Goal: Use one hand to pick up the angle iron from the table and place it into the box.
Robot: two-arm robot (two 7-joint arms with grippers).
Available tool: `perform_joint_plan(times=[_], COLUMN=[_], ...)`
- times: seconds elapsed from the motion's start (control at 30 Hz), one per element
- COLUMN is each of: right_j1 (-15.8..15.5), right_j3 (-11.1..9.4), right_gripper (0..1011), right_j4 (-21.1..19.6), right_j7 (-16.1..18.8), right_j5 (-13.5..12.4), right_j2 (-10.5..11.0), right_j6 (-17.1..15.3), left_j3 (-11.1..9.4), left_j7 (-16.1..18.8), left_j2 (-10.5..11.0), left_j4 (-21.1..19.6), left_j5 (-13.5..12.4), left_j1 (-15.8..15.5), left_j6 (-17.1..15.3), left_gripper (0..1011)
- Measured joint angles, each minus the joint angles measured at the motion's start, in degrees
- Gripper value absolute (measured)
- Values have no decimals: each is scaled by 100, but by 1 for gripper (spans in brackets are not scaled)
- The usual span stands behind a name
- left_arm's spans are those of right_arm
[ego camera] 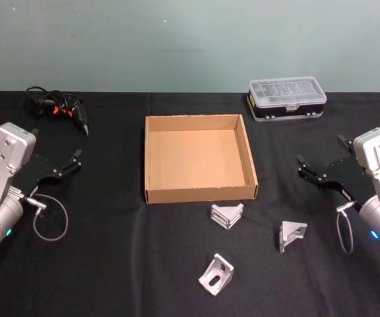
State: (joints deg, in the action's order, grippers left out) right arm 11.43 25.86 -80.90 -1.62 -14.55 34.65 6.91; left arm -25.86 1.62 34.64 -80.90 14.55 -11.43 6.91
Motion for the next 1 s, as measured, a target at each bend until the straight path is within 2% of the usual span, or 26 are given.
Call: perform_joint_plan(times=[1.0], right_j1=[0], right_j3=[0], right_gripper=[1004], right_j4=[0], right_j7=[0], right_j5=[0], right_j2=[0], right_j6=[0], left_j3=[0], left_j7=[0], left_j2=[0], left_j4=[0], left_j5=[0], left_j1=[0], left_j6=[0], left_gripper=[1005])
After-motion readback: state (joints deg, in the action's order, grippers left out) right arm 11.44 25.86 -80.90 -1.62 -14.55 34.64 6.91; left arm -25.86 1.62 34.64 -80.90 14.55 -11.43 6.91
